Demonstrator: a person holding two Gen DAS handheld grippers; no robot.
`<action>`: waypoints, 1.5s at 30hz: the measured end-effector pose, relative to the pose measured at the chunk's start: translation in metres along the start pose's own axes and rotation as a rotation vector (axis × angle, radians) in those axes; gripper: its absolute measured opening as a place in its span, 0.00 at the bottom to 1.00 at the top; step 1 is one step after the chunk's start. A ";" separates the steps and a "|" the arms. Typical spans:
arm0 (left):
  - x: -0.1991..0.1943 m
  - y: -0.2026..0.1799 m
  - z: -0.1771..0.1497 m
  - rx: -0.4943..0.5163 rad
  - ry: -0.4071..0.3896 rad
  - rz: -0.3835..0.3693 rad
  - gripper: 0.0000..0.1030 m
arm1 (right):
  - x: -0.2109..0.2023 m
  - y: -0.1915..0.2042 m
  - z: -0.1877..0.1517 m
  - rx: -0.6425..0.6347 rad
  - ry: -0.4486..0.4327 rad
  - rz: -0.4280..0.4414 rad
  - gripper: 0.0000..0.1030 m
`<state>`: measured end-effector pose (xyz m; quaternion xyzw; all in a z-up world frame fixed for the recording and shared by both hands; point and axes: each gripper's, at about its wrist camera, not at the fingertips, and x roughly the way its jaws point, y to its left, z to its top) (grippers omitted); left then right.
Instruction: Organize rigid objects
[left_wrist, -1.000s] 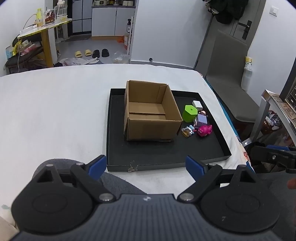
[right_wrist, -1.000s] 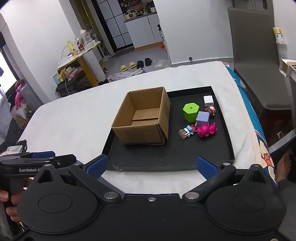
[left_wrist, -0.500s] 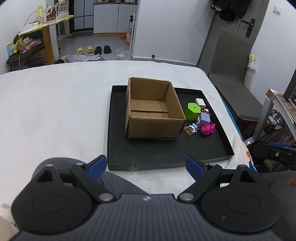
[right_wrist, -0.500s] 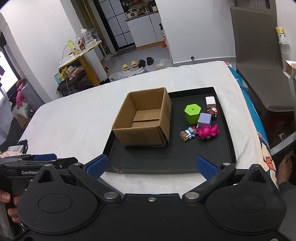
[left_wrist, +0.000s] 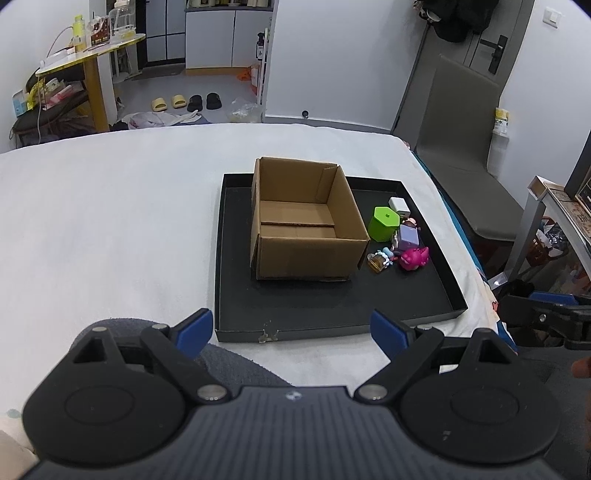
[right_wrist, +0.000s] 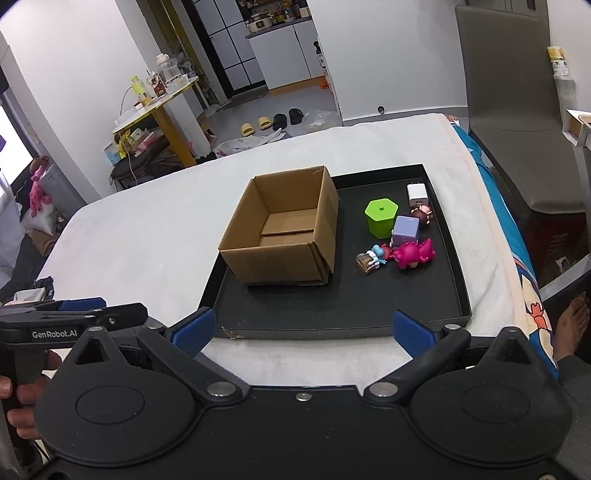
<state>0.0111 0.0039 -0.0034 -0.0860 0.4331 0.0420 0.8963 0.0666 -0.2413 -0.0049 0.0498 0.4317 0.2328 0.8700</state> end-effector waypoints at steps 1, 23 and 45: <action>-0.001 0.000 0.000 0.002 0.000 0.002 0.89 | 0.000 0.000 0.000 0.001 0.003 0.000 1.00; 0.004 -0.010 -0.001 0.026 0.020 -0.001 0.89 | -0.004 -0.007 0.001 -0.001 -0.007 0.005 1.00; 0.011 -0.011 0.001 0.028 0.033 0.008 0.89 | -0.001 -0.012 0.002 0.008 0.003 -0.004 1.00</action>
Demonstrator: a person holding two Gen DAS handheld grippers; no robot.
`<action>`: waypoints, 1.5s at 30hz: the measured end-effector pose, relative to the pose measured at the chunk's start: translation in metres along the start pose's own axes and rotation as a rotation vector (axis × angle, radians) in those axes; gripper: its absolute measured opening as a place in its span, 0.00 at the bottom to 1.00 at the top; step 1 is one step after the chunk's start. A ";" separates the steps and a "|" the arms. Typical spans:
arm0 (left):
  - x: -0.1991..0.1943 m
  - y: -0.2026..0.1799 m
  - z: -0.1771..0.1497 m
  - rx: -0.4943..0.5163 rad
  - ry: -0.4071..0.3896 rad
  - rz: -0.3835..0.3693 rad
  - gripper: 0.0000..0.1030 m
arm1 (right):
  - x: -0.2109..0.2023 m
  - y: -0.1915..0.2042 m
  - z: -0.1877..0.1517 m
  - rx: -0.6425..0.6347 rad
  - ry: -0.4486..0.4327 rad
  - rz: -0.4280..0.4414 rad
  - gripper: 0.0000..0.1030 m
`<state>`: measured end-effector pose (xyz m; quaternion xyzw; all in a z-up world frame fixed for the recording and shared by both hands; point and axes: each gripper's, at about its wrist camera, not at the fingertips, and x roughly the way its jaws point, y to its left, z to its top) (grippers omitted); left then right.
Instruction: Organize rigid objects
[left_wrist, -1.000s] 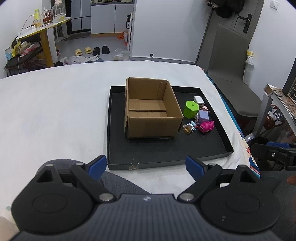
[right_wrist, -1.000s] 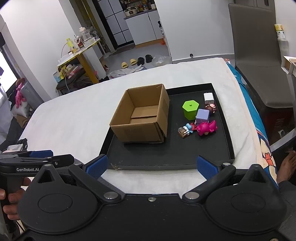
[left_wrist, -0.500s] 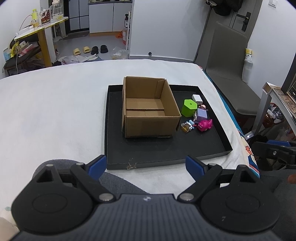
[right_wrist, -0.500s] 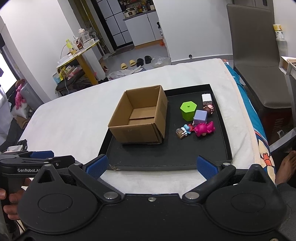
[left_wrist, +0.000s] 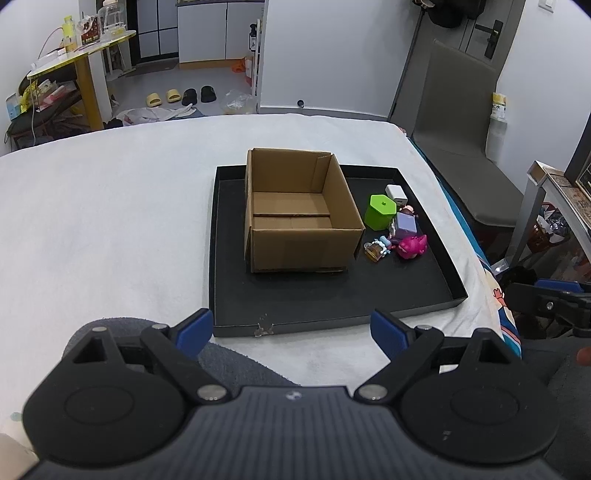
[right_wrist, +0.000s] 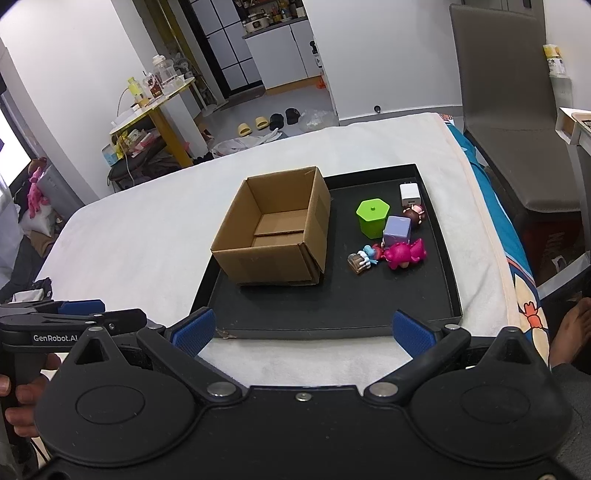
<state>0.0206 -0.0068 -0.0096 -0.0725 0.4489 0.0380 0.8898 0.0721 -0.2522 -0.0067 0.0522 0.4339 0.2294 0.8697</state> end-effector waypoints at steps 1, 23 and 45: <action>0.001 0.000 0.000 0.000 0.001 0.000 0.89 | 0.001 -0.001 0.000 0.001 0.002 -0.002 1.00; 0.032 0.013 0.025 -0.053 0.042 -0.011 0.89 | 0.028 -0.023 0.021 0.031 0.014 -0.034 0.95; 0.094 0.039 0.065 -0.204 0.074 0.018 0.86 | 0.084 -0.062 0.053 0.156 0.033 -0.081 0.87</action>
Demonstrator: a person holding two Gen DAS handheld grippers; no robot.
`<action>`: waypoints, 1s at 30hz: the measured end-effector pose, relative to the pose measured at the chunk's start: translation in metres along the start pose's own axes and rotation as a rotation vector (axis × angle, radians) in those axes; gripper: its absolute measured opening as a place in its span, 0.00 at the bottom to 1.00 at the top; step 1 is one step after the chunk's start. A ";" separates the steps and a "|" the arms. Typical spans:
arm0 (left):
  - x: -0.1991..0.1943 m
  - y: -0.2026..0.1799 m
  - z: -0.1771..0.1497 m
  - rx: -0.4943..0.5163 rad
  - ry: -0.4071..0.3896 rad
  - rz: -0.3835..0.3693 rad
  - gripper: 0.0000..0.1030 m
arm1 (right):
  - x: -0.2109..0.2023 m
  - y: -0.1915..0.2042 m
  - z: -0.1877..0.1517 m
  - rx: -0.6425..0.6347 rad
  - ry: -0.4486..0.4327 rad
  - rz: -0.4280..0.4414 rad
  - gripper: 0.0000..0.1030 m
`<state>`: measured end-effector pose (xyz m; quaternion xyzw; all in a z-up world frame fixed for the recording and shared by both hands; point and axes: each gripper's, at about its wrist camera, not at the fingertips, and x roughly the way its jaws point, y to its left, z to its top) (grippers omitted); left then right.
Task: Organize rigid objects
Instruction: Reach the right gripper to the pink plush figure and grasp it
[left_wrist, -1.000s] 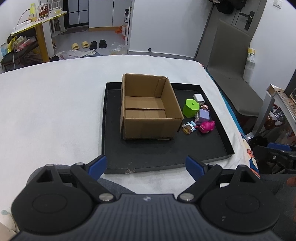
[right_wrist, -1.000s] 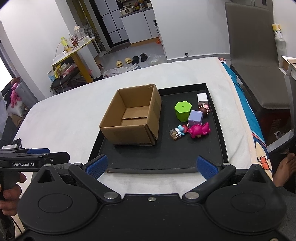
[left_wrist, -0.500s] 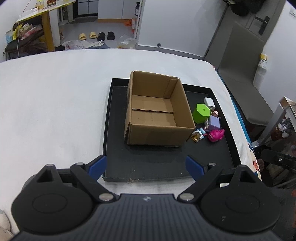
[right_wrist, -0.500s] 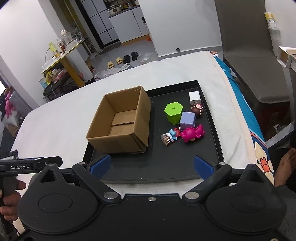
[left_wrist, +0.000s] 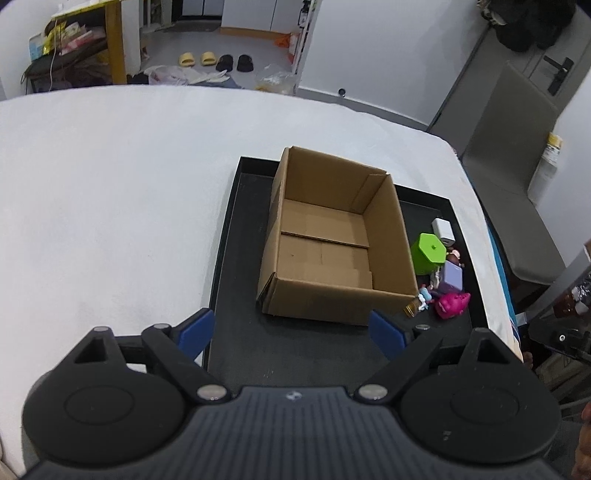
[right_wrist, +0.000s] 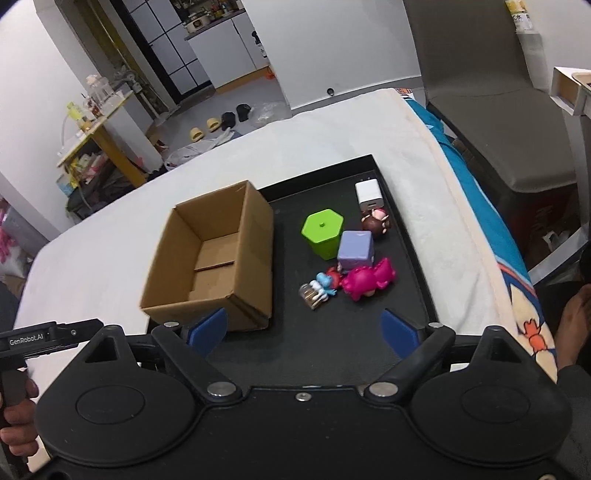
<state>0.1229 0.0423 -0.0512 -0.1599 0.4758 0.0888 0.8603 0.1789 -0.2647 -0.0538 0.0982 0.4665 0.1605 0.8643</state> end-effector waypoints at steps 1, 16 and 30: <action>0.004 0.000 0.001 -0.006 0.001 0.006 0.86 | 0.003 -0.002 0.001 0.009 -0.001 0.001 0.87; 0.060 0.005 0.020 -0.042 0.048 0.071 0.85 | 0.064 -0.032 0.013 0.209 0.015 -0.046 0.83; 0.105 0.004 0.030 -0.068 0.078 0.094 0.76 | 0.111 -0.073 -0.017 0.421 -0.047 -0.051 0.70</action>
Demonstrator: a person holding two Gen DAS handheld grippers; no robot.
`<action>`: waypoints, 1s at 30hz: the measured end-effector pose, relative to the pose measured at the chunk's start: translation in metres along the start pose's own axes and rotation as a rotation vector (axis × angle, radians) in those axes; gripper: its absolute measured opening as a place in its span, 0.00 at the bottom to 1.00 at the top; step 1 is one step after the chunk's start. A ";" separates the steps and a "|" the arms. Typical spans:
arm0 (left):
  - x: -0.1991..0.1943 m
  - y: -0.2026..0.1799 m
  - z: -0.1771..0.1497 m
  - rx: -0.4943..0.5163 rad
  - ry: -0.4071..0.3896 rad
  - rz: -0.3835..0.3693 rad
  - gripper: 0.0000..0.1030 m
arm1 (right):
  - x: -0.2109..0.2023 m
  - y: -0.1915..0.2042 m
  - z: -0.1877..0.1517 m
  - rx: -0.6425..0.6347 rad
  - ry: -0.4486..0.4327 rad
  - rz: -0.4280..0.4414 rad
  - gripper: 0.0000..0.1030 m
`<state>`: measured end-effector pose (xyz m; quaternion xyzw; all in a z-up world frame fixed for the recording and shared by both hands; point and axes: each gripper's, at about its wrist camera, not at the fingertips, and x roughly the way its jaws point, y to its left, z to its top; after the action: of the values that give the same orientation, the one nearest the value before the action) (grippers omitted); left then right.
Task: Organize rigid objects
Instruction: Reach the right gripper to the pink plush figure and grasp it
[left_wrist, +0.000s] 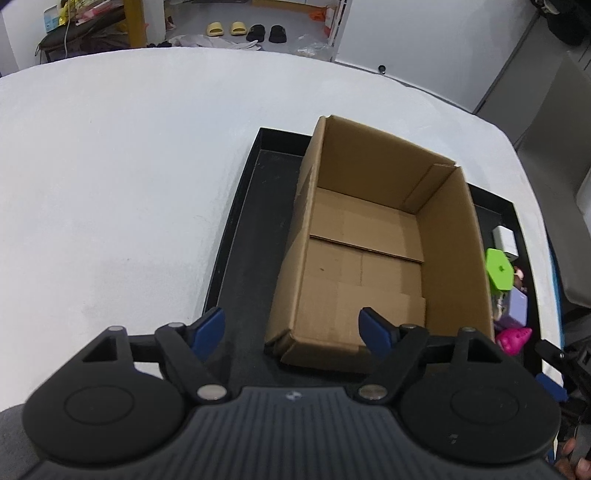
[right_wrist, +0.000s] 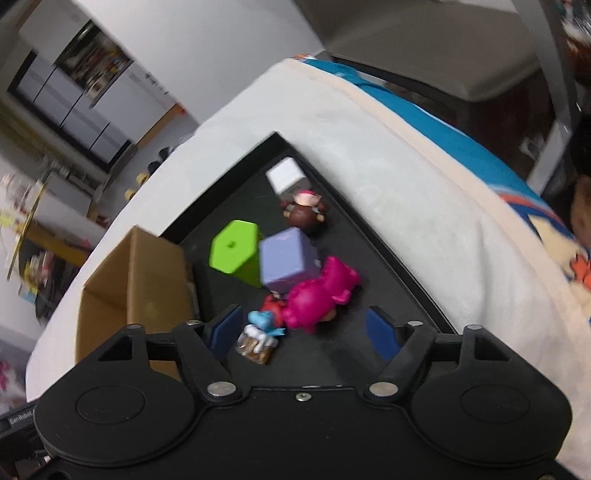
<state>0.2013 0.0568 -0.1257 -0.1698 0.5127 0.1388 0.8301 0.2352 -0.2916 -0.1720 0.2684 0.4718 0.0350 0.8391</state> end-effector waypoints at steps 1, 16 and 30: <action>0.002 0.000 0.001 -0.001 0.001 -0.002 0.75 | 0.003 -0.003 -0.001 0.011 -0.005 -0.003 0.69; 0.029 0.010 0.022 -0.039 0.018 0.013 0.60 | 0.042 -0.020 0.002 0.218 0.024 0.003 0.66; 0.048 0.013 0.025 -0.071 0.047 -0.027 0.15 | 0.047 -0.027 0.004 0.252 0.090 0.060 0.39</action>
<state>0.2366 0.0816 -0.1601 -0.2090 0.5244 0.1417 0.8132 0.2597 -0.3014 -0.2195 0.3837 0.5014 0.0127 0.7753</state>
